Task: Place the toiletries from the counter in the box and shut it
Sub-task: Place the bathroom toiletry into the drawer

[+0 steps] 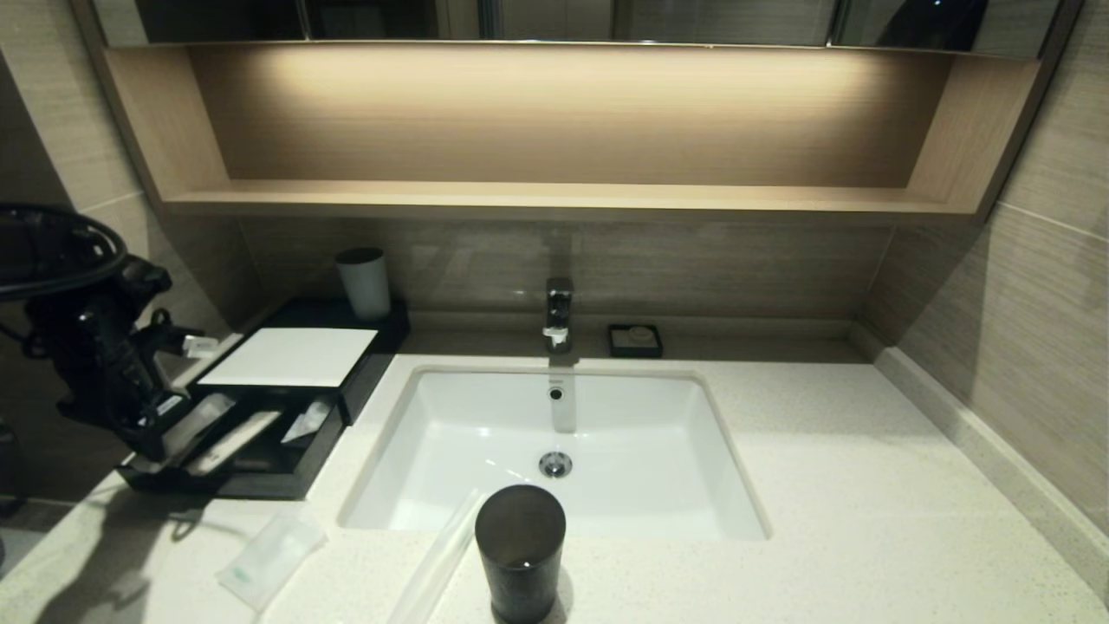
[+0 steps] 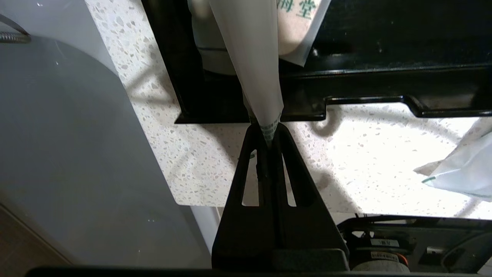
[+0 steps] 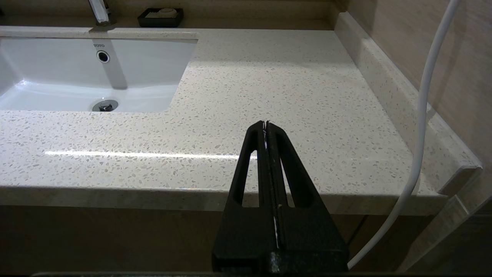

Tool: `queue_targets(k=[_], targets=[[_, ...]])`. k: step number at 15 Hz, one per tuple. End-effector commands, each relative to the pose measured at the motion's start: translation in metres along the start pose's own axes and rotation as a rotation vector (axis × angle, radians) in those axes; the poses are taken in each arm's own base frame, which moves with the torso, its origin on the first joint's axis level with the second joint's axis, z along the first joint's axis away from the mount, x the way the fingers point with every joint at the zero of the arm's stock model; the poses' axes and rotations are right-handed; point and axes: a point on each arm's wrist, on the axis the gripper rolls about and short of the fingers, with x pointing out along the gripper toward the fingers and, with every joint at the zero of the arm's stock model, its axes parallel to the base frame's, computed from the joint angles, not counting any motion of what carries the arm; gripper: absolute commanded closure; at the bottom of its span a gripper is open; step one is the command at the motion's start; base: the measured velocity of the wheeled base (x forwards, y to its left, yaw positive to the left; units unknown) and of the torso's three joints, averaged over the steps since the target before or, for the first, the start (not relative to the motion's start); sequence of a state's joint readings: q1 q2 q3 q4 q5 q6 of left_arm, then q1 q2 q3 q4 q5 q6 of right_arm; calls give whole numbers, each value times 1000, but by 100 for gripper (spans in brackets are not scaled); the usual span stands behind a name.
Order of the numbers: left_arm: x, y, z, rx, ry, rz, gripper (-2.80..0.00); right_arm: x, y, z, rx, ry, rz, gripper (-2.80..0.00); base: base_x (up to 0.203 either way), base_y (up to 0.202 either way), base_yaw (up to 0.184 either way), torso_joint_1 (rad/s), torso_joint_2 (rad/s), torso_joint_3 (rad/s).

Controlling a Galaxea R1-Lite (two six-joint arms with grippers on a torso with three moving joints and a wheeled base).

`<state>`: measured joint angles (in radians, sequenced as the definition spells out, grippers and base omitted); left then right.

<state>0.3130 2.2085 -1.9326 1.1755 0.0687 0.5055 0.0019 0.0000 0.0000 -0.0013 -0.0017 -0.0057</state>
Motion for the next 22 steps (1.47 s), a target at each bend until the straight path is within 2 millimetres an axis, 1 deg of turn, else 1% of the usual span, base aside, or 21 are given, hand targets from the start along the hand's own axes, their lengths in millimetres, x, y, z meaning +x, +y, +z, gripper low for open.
queue_targets(k=[1,8,11,17,18,22], targets=[[4,1,3,2,-5,3,0,0,0,0,0,1,0,0,0,0,0,0,0,0],[11,4,11,-3,-47,24,0,0,0,0,0,1,1,0,0,0,0,0,0,0],[9,3,13,1,-81,9,0,0,0,0,0,1,1,0,0,0,0,0,0,0],[10,3,15,-1,-90,12,0,0,0,0,0,1,2,0,0,0,0,0,0,0],[11,3,15,-1,-89,11,-280,0,0,0,0,1,1,0,0,0,0,0,0,0],[8,2,14,1,-91,12,-280,0,0,0,0,1,0,0,0,0,0,0,0,0]])
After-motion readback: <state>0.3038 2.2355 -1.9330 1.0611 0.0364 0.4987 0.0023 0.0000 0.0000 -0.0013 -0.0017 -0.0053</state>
